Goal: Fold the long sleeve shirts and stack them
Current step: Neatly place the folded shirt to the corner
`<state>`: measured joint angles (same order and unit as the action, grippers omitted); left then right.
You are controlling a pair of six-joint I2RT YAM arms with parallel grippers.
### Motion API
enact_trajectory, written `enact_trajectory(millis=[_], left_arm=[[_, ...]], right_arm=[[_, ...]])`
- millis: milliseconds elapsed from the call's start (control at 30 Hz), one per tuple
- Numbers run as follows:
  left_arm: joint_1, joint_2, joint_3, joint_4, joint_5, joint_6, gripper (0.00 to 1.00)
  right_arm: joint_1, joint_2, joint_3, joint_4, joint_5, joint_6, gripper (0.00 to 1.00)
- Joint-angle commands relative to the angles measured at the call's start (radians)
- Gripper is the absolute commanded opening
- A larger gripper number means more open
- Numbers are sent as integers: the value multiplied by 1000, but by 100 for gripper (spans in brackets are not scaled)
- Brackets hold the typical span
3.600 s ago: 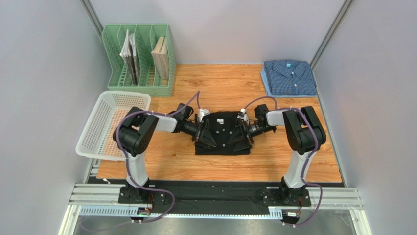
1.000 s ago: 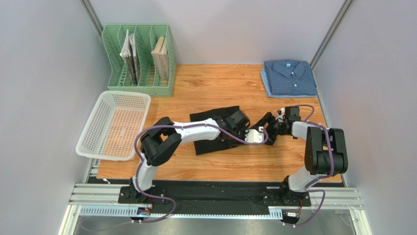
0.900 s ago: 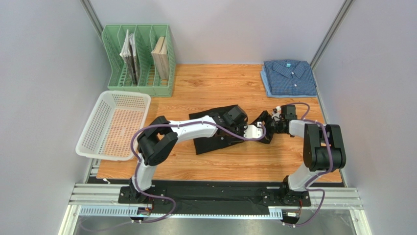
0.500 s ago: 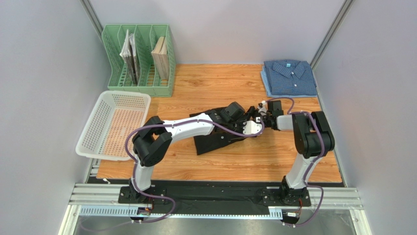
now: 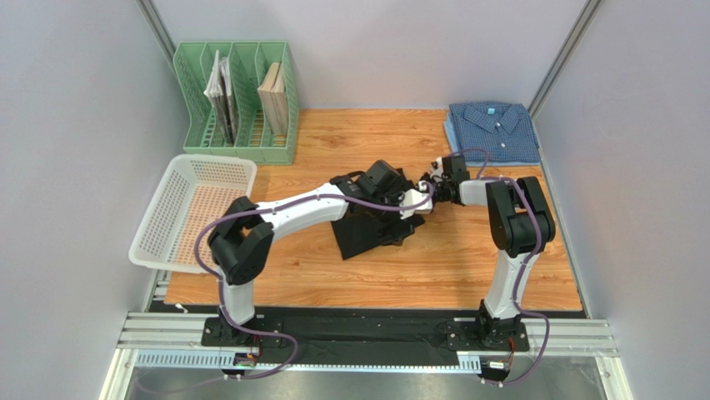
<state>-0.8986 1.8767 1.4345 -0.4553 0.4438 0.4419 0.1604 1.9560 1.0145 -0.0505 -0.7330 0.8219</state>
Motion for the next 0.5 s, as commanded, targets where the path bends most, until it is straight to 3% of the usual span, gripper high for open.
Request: enact_trajectory(millis=[0,267,467], left_arm=[[44,-181,-40,-141,116,-42,99],[90,-407,-242,-304,52,-22,99],[133,-481,-356,-299,35,-80,99]], right_arm=[[-16,-66,311,-302,182,-297,0],[-105,125,818,-639,379,-744,0],[-147,295,1168,-756,495,-984,0]])
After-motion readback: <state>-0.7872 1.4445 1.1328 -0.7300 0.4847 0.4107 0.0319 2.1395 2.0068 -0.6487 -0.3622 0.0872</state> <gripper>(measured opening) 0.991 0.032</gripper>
